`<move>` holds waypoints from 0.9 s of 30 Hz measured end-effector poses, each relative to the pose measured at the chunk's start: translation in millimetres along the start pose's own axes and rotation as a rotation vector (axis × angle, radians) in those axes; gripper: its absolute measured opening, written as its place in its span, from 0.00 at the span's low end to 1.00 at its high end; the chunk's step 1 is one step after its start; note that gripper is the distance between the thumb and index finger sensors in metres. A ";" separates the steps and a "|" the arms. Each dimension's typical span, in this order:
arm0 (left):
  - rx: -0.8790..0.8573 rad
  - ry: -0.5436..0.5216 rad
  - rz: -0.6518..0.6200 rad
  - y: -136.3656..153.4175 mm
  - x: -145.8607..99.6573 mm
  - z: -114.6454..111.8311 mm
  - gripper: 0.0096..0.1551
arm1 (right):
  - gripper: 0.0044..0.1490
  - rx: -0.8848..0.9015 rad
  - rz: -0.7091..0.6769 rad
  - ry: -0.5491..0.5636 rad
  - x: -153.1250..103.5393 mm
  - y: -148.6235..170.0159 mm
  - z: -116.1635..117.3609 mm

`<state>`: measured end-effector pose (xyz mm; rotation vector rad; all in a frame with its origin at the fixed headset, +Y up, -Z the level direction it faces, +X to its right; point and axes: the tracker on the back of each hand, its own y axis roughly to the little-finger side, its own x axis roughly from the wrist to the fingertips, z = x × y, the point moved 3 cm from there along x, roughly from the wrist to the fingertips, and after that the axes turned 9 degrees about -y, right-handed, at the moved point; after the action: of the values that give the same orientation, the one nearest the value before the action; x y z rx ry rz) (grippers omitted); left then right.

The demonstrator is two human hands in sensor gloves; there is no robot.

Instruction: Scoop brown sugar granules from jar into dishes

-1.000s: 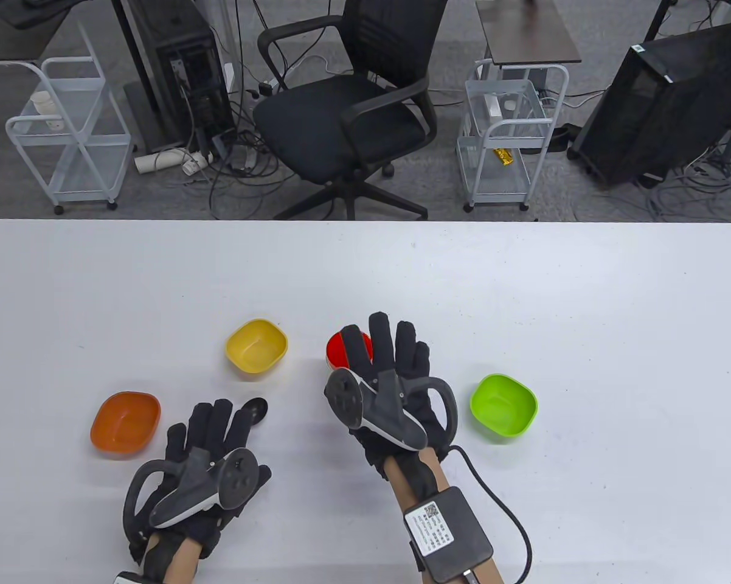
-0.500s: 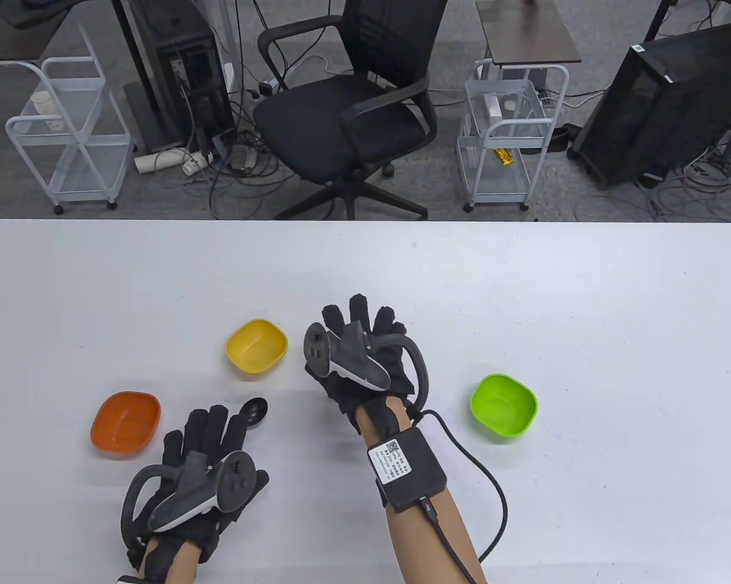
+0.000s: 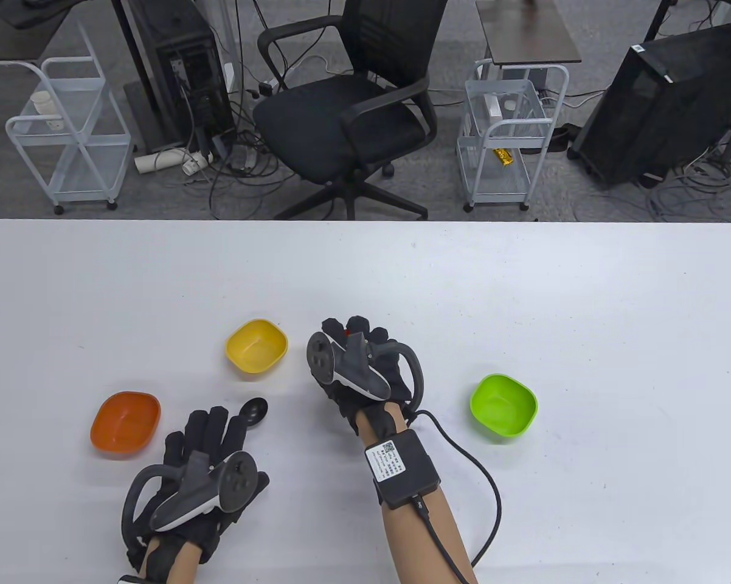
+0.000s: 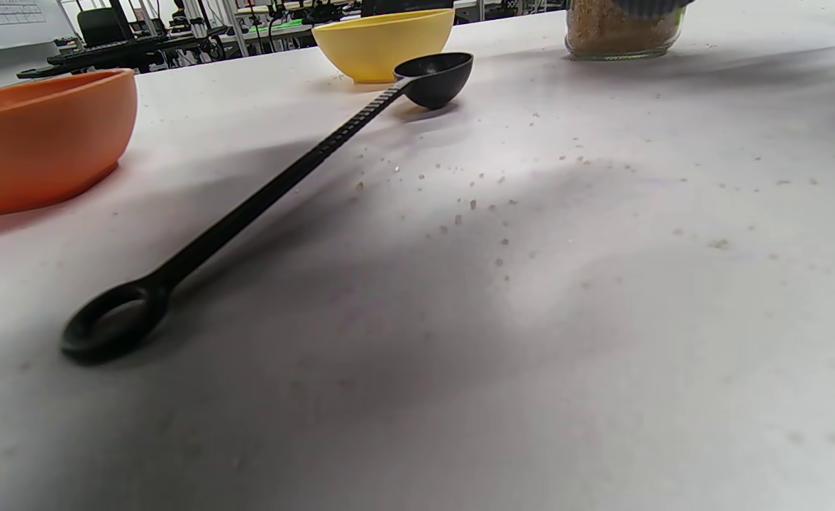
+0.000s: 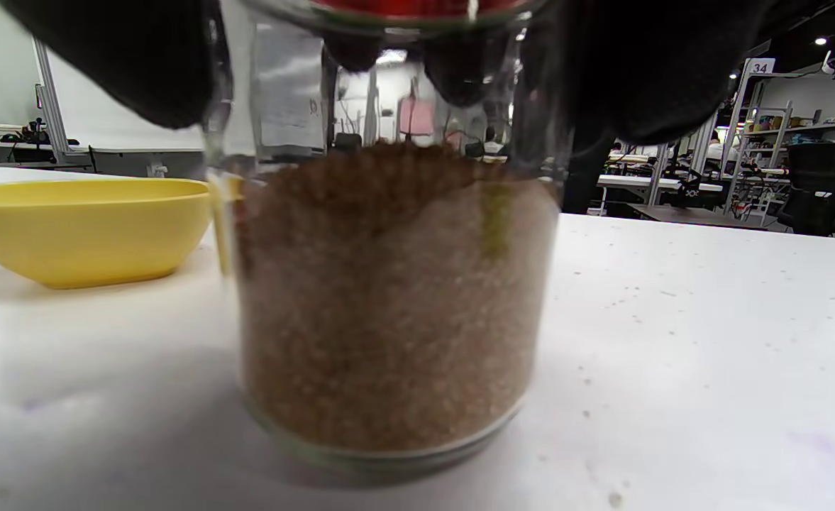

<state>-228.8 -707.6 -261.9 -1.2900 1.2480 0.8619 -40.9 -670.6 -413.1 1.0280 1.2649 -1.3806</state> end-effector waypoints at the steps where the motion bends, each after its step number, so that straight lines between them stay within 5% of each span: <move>1: 0.001 0.004 -0.001 -0.3 0.0 -0.2 0.56 | 0.50 -0.001 -0.001 0.004 -0.4 0.2 -0.3; 16: -0.050 0.000 -0.027 1.3 0.1 -1.9 0.59 | 0.49 -0.075 -0.024 0.074 -6.2 -3.9 -6.6; 27: -0.095 0.037 -0.054 2.8 3.2 -5.2 0.60 | 0.49 -0.066 -0.142 0.098 -59.6 -15.6 -24.7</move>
<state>-231.9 -712.9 -264.9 -1.4149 1.2072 0.8714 -46.1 -639.6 -354.7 0.9866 1.4707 -1.3988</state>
